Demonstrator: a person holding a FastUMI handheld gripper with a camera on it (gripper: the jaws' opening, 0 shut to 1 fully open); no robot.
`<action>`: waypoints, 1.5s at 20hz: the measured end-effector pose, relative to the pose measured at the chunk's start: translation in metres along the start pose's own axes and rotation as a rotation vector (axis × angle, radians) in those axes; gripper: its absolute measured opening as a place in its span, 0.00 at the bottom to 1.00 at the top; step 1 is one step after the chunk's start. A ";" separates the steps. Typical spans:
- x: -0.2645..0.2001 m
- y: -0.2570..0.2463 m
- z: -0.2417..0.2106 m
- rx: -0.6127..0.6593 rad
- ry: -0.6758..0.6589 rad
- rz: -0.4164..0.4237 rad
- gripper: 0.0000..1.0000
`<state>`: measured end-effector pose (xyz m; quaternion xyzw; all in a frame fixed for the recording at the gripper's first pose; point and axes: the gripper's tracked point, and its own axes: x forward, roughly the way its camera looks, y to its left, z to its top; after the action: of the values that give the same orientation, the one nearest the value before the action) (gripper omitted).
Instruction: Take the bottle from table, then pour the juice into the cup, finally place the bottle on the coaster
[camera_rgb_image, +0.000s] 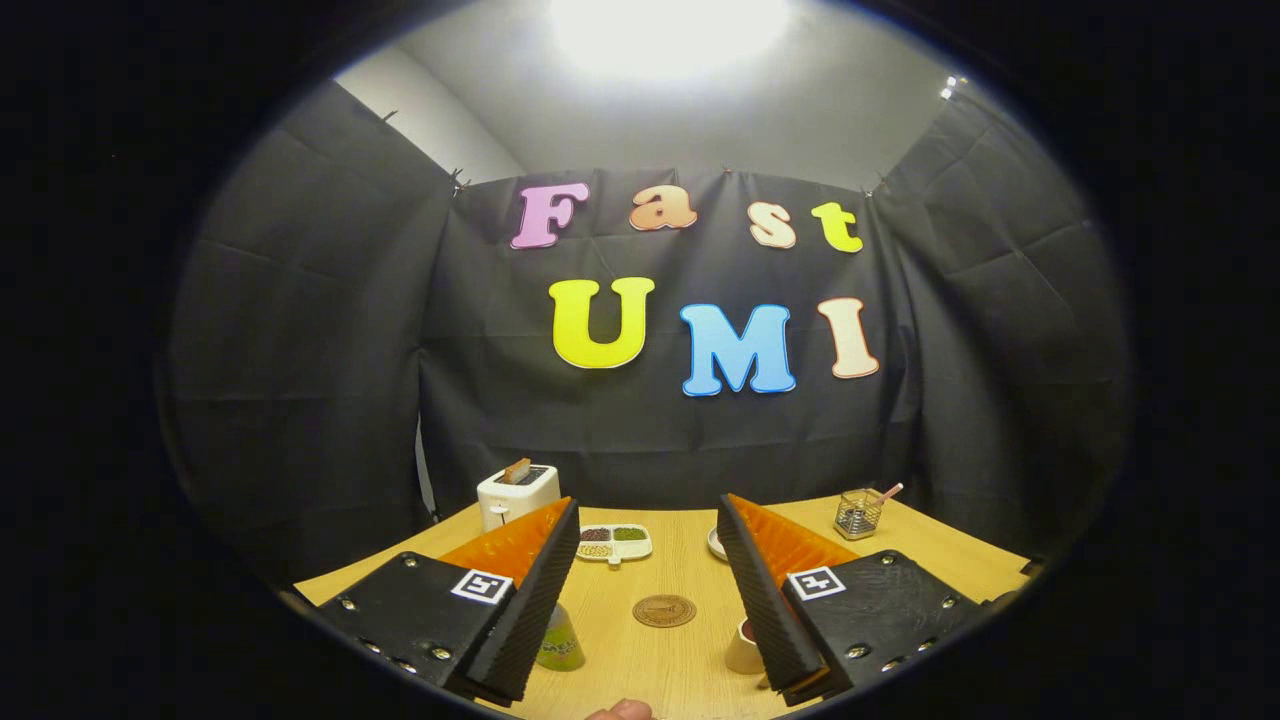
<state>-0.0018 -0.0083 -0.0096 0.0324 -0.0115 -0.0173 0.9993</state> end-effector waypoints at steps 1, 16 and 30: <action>0.001 -0.001 -0.002 -0.006 0.001 -0.005 0.85; 0.024 0.060 -0.055 -0.021 0.040 0.084 0.85; 0.057 0.101 -0.122 -0.019 0.150 0.103 0.85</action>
<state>0.0616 0.0979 -0.1240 0.0234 0.0619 0.0363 0.9972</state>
